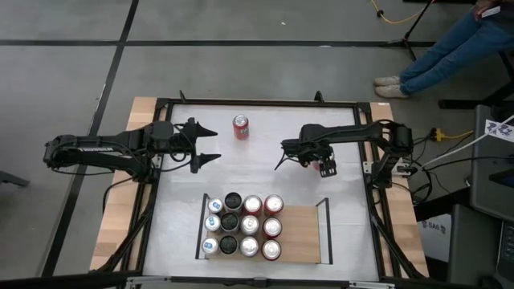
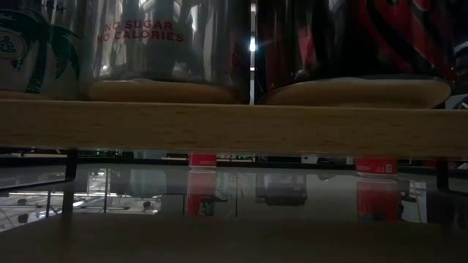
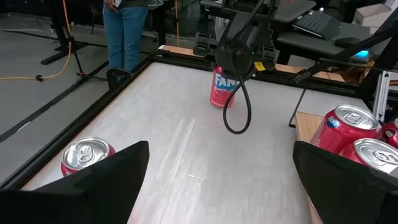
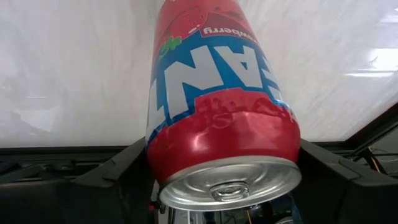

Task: Place canned beverage on shelf
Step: Put the red soda can on the shelf

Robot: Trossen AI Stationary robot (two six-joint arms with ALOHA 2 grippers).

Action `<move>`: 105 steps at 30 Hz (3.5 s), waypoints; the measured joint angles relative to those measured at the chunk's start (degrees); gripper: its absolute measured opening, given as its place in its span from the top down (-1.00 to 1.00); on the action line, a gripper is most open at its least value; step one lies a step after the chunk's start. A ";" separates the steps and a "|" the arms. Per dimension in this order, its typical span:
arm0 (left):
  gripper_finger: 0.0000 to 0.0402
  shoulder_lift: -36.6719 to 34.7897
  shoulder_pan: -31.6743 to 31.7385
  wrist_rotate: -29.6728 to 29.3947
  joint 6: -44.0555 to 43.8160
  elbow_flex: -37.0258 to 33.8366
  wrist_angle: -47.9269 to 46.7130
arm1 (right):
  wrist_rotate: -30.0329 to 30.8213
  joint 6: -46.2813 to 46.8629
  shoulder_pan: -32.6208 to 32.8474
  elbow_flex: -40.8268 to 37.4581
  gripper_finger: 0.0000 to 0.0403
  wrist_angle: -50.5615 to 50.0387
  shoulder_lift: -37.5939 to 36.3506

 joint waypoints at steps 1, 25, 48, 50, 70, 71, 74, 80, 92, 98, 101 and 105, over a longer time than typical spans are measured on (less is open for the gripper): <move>-0.94 0.00 0.00 0.00 0.00 0.00 0.00 | -0.36 0.02 0.00 0.00 -0.43 0.00 0.00; -0.94 0.00 -0.02 0.00 -0.02 0.00 0.04 | -2.44 4.56 -0.02 -0.02 -0.93 0.02 -2.20; -0.94 0.00 -0.02 0.02 0.00 0.00 0.04 | -7.07 20.74 -0.04 -0.02 -0.94 -2.83 -18.31; -0.94 0.00 0.00 0.00 -0.01 0.00 0.02 | -7.32 23.21 -0.04 -0.02 -0.94 -2.80 -20.76; -0.94 0.00 0.00 0.00 0.00 0.00 -0.15 | 0.97 68.96 -0.02 -13.44 -0.94 13.44 -39.66; -0.94 0.00 0.00 0.00 -0.01 0.00 -0.17 | 0.99 68.99 -0.03 -14.18 -0.94 14.78 -39.43; -0.94 0.00 -0.01 0.00 -0.01 0.00 -0.19 | -0.41 69.03 -0.02 -15.78 -0.94 18.66 -38.70; -0.94 0.00 -0.01 0.00 -0.02 0.00 -0.20 | -0.46 69.07 -0.02 -17.63 -0.94 25.68 -38.53; -0.94 0.00 0.00 0.00 -0.02 0.00 -0.18 | 3.28 71.43 -0.02 -17.77 -0.94 25.19 -35.57; -0.94 0.00 -0.01 0.00 -0.01 0.00 -0.19 | 3.06 71.42 -0.02 -17.77 -0.94 24.92 -32.12; -0.94 0.00 0.00 0.00 -0.02 0.00 -0.20 | 2.37 71.41 -0.02 -17.77 -0.94 24.59 -30.71; -0.94 0.00 0.00 0.00 -0.02 0.00 -0.20 | 1.53 71.46 -0.02 -17.77 -0.94 22.58 -29.03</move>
